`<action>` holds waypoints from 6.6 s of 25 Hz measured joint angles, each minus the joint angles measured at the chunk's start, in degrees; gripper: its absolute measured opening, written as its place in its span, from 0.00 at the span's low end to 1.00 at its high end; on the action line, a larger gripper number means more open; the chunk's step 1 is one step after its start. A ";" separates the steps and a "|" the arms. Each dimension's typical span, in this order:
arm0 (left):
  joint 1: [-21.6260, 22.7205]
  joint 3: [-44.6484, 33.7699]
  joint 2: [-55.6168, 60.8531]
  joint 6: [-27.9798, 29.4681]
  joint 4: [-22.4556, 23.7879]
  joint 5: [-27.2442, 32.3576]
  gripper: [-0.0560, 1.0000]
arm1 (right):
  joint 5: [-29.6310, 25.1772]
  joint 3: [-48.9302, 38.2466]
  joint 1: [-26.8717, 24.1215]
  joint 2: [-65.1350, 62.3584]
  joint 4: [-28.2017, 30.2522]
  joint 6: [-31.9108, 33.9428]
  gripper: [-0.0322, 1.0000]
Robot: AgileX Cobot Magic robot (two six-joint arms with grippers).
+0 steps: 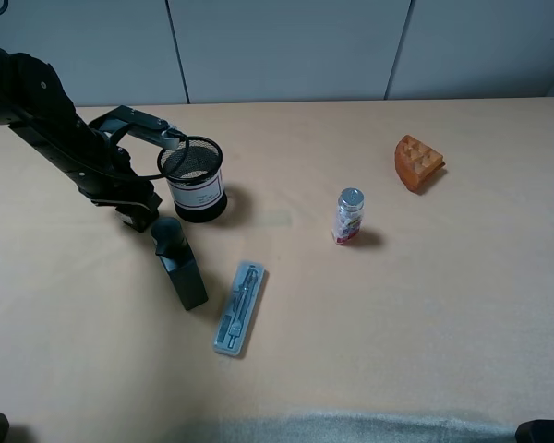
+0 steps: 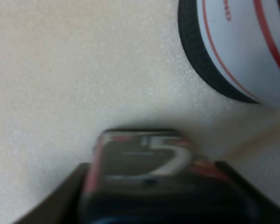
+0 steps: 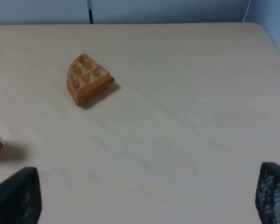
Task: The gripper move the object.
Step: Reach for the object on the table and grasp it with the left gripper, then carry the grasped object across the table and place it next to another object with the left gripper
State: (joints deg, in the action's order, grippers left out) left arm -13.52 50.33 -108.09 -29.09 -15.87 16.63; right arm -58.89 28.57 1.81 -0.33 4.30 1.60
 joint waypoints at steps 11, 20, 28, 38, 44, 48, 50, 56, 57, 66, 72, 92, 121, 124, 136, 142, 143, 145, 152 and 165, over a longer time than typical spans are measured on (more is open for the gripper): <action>0.00 0.00 0.00 0.00 0.00 0.00 0.49 | 0.00 0.00 0.00 0.00 0.00 0.00 0.70; 0.00 0.00 0.00 0.07 0.00 0.00 0.49 | 0.00 0.00 0.00 0.00 0.00 0.00 0.70; 0.00 0.02 0.69 1.73 0.00 1.66 0.49 | 0.00 0.00 0.00 0.00 0.00 0.00 0.70; 0.00 0.02 7.30 2.38 1.81 4.48 0.49 | 0.00 0.00 0.00 0.00 0.00 0.00 0.70; 0.00 0.02 11.41 3.30 2.78 7.17 0.49 | 0.00 0.00 0.00 0.00 0.00 0.00 0.70; 0.00 0.02 14.43 5.80 4.40 8.89 0.49 | 0.00 0.00 0.00 0.00 0.00 0.00 0.70; 0.00 0.02 15.81 7.39 5.41 9.76 0.49 | 0.00 0.00 0.00 0.00 0.00 0.00 0.70; 0.00 0.13 19.26 10.66 6.12 11.86 0.49 | 0.00 0.00 0.00 0.00 0.00 0.00 0.70; 0.00 0.60 19.48 11.06 6.18 12.94 0.49 | 0.00 0.00 0.00 0.00 -0.05 0.00 0.70; 0.00 11.86 19.48 14.10 6.20 21.86 0.49 | 0.00 0.00 0.00 0.00 -0.05 0.00 0.70; -2.29 17.35 19.48 20.23 11.06 23.86 0.49 | 0.00 0.00 0.00 0.00 -0.05 0.00 0.70; -13.17 40.76 4.16 33.25 24.03 31.27 0.49 | 0.00 0.00 0.00 0.00 -0.05 0.00 0.70; -22.85 73.11 -24.49 32.85 20.07 31.96 0.49 | 0.05 -0.04 0.00 0.00 -0.05 0.00 0.70; -23.95 74.00 -26.67 32.91 19.62 30.40 0.49 | 0.05 -0.04 0.00 0.00 -0.05 0.00 0.70; -27.62 75.20 -32.32 35.06 19.46 19.83 0.49 | 0.05 -0.04 0.00 0.00 -0.05 0.00 0.70; -28.36 75.59 -34.43 35.61 19.57 15.65 0.49 | 0.05 -0.04 0.00 0.00 0.11 0.00 0.70; -28.36 75.65 -34.81 35.64 19.59 15.05 0.49 | 0.05 -0.04 0.00 0.00 0.11 0.00 0.70; -28.36 75.73 -35.68 35.82 19.41 14.17 0.49 | 0.05 -0.04 0.00 0.00 0.11 0.00 0.70; -28.51 75.73 -38.14 35.99 18.94 10.06 0.49 | 0.05 -0.04 0.00 0.00 0.11 0.00 0.70; -29.80 75.73 -41.63 38.15 18.61 5.64 0.49 | 0.05 -0.04 0.00 0.00 0.17 0.00 0.70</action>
State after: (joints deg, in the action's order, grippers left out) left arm -43.32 126.06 -149.72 9.06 2.73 22.27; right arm -58.85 28.52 1.81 -0.33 4.46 1.60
